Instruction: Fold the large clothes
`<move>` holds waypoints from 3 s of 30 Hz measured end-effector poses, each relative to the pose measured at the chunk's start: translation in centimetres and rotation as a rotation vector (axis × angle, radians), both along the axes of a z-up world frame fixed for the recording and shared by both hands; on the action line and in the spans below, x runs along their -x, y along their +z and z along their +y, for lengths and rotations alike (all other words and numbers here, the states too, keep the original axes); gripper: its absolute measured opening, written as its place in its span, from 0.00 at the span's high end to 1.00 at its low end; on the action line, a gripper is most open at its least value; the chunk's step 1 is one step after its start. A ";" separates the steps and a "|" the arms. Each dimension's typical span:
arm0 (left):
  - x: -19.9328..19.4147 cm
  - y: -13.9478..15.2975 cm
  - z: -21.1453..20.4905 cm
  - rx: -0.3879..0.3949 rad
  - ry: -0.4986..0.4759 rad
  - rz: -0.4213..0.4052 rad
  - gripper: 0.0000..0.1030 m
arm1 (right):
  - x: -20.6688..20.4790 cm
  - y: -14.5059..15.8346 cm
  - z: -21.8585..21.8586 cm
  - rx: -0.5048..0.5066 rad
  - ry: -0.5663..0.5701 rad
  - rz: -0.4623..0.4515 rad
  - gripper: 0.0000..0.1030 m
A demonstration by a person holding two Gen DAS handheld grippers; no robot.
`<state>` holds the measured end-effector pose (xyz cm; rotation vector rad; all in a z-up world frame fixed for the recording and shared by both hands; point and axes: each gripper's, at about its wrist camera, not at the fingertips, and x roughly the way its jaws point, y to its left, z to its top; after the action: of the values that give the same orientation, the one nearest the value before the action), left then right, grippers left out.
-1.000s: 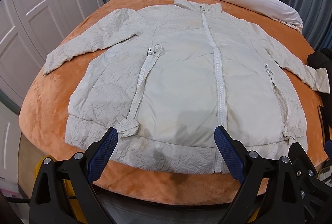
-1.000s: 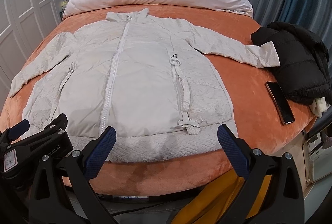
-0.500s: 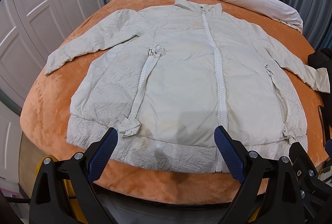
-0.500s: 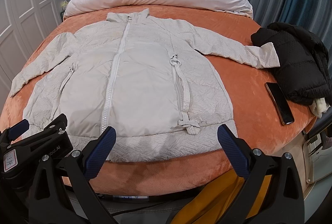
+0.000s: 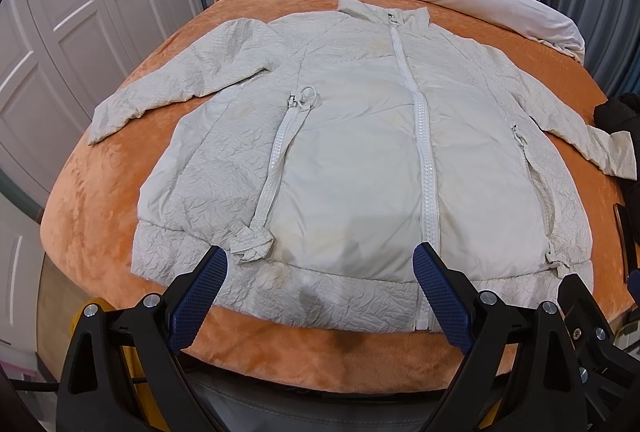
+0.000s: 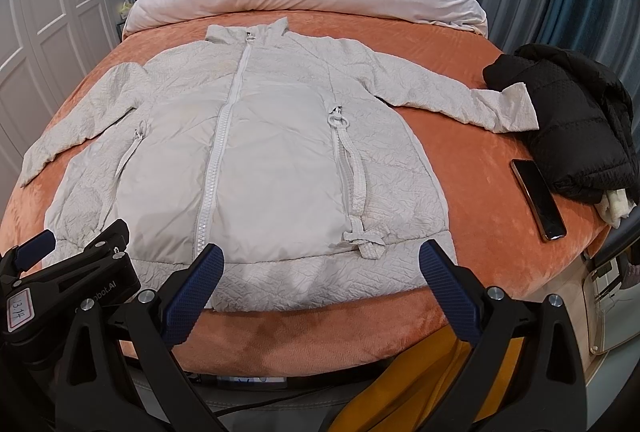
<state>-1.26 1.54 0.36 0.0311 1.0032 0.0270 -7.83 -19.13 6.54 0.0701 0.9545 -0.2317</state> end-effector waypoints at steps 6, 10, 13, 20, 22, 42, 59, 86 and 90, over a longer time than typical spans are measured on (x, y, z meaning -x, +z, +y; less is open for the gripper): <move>0.0 0.1 0.1 0.000 0.001 0.001 0.11 | 0.0 0.0 0.0 -0.001 0.000 -0.001 0.07; 0.0 0.0 0.0 -0.001 0.000 0.000 0.11 | 0.0 0.0 0.0 -0.002 0.000 0.000 0.07; 0.0 0.0 0.0 -0.001 0.000 0.000 0.11 | 0.0 0.0 0.0 -0.001 0.000 0.000 0.07; 0.0 0.0 0.0 -0.002 0.000 0.000 0.11 | 0.0 0.0 0.0 -0.001 0.000 0.001 0.07; 0.0 0.0 0.0 -0.001 0.000 0.000 0.11 | 0.0 0.0 0.0 0.000 0.000 0.000 0.07; -1.2 0.3 1.4 0.037 0.012 -0.004 0.09 | -2.0 -0.8 -3.9 0.007 -0.003 -0.036 0.07; -13.4 -0.7 4.4 -0.030 0.188 -0.021 0.09 | -14.3 -7.4 -38.3 -0.167 -0.545 -0.153 0.08; -19.6 -4.0 4.5 -0.044 0.204 0.021 0.09 | -32.3 0.4 -6.2 -0.378 0.292 -0.430 0.87; -19.8 -3.7 5.9 0.057 0.185 0.014 0.09 | -33.4 -5.9 4.6 -0.318 0.474 -0.218 0.51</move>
<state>18.50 7.47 -3.29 -0.1135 1.0182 0.1675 25.60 -14.56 0.69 0.1550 0.7586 0.3604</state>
